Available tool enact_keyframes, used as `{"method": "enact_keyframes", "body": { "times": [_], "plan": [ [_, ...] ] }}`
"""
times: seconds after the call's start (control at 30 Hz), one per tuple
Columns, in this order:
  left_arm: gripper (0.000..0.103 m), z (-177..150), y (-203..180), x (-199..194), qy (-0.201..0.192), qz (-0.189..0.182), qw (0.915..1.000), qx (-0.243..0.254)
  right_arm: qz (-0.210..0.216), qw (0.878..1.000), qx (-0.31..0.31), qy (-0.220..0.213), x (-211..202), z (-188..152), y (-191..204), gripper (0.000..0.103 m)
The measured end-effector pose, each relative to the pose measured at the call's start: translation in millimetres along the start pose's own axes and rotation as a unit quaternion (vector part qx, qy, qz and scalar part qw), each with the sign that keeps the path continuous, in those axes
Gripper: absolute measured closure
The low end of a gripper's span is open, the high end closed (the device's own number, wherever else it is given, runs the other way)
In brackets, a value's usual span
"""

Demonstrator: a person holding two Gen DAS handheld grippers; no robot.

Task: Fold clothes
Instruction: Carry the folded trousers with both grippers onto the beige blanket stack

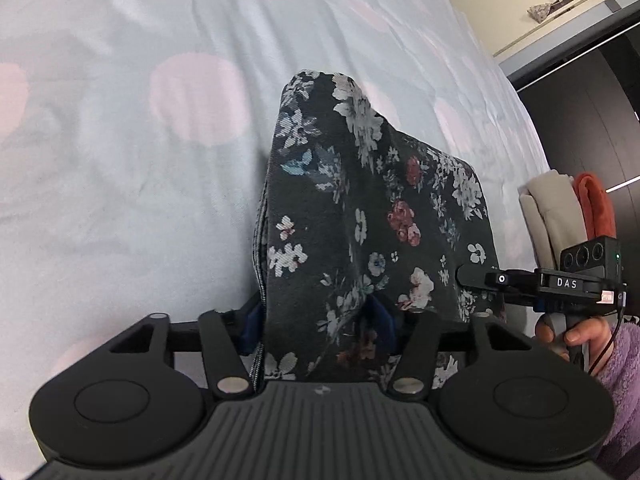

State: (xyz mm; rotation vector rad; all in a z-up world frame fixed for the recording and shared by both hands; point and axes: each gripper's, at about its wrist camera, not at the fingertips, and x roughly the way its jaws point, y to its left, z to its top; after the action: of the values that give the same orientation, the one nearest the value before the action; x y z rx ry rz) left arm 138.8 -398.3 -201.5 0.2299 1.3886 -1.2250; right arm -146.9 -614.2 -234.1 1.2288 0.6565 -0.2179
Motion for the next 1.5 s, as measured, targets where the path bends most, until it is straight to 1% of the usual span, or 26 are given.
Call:
{"method": "enact_keyframes", "body": {
  "times": [0.03, 0.1, 0.13, 0.17, 0.2, 0.3, 0.4, 0.47, 0.53, 0.67, 0.77, 0.9, 1.03, 1.1, 1.2, 1.27, 1.37, 1.43, 1.5],
  "plan": [
    [0.058, -1.7, -0.3, -2.5, -0.005, -0.001, 1.0000, -0.002, 0.001, 1.000, -0.001, -0.002, 0.1, -0.4, 0.5, 0.075],
    [0.068, -4.6, -1.2, -8.5, -0.015, -0.002, 0.9999, -0.006, 0.006, 1.000, -0.004, -0.007, -1.4, -1.2, 2.8, 0.079],
    [0.071, -5.5, -2.0, -13.0, -0.020, -0.003, 0.9998, -0.006, 0.009, 1.000, -0.005, -0.010, -3.5, -1.8, 5.0, 0.082],
    [0.077, -6.4, -2.8, -17.5, -0.025, -0.003, 0.9997, -0.006, 0.014, 1.000, -0.005, -0.014, -5.9, -2.4, 7.2, 0.083],
    [0.079, -7.0, -5.1, -22.1, -0.029, -0.001, 0.9996, -0.003, 0.020, 1.000, -0.005, -0.017, -8.3, -3.0, 9.3, 0.084],
    [0.081, -6.3, -18.4, -34.2, -0.039, 0.014, 0.9990, 0.017, 0.036, 0.999, -0.006, -0.031, -20.3, -5.9, 19.5, 0.088],
    [0.081, 0.8, -35.2, -39.8, -0.052, 0.006, 0.9984, 0.022, 0.044, 0.998, -0.008, -0.052, -37.7, -8.9, 30.6, 0.088],
    [0.081, 10.3, -57.3, -41.0, -0.060, -0.002, 0.9974, 0.040, 0.051, 0.996, 0.001, -0.076, -57.9, -10.3, 34.0, 0.088],
    [0.081, 24.0, -90.5, -40.7, -0.062, -0.007, 0.9952, 0.075, 0.056, 0.993, 0.009, -0.105, -82.1, -12.2, 36.1, 0.088],
    [0.081, 50.9, -160.0, -36.3, -0.061, -0.022, 0.9868, 0.148, 0.054, 0.982, 0.032, -0.176, -141.7, -20.2, 33.1, 0.088],
    [0.081, 70.9, -221.1, -20.5, -0.048, -0.043, 0.9763, 0.207, 0.049, 0.969, 0.056, -0.236, -189.7, -30.2, 24.6, 0.088],
    [0.081, 86.1, -303.6, 11.6, -0.024, -0.075, 0.9569, 0.279, 0.032, 0.946, 0.075, -0.313, -252.5, -47.7, 12.0, 0.088],
    [0.081, 94.2, -385.1, 53.6, 0.009, -0.102, 0.9324, 0.347, 0.005, 0.917, 0.111, -0.383, -306.9, -68.2, -9.7, 0.088],
    [0.081, 93.1, -422.7, 79.1, 0.032, -0.109, 0.9171, 0.382, -0.007, 0.901, 0.138, -0.411, -329.1, -80.5, -23.8, 0.088],
    [0.081, 86.4, -464.1, 112.6, 0.059, -0.116, 0.8983, 0.420, -0.028, 0.883, 0.165, -0.439, -353.8, -96.9, -44.7, 0.088],
    [0.081, 80.8, -483.8, 132.8, 0.074, -0.118, 0.8886, 0.437, -0.036, 0.873, 0.184, -0.450, -361.7, -104.4, -58.4, 0.088],
    [0.081, 81.0, -505.6, 163.4, 0.094, -0.118, 0.8791, 0.452, -0.039, 0.861, 0.214, -0.460, -365.2, -110.3, -77.9, 0.088],
    [0.081, 83.0, -518.0, 182.9, 0.107, -0.117, 0.8737, 0.460, -0.041, 0.855, 0.229, -0.463, -364.9, -110.6, -88.1, 0.088],
    [0.081, 87.8, -524.4, 198.5, 0.118, -0.117, 0.8703, 0.464, -0.042, 0.852, 0.238, -0.465, -363.8, -108.4, -97.1, 0.088]
  ]
}}
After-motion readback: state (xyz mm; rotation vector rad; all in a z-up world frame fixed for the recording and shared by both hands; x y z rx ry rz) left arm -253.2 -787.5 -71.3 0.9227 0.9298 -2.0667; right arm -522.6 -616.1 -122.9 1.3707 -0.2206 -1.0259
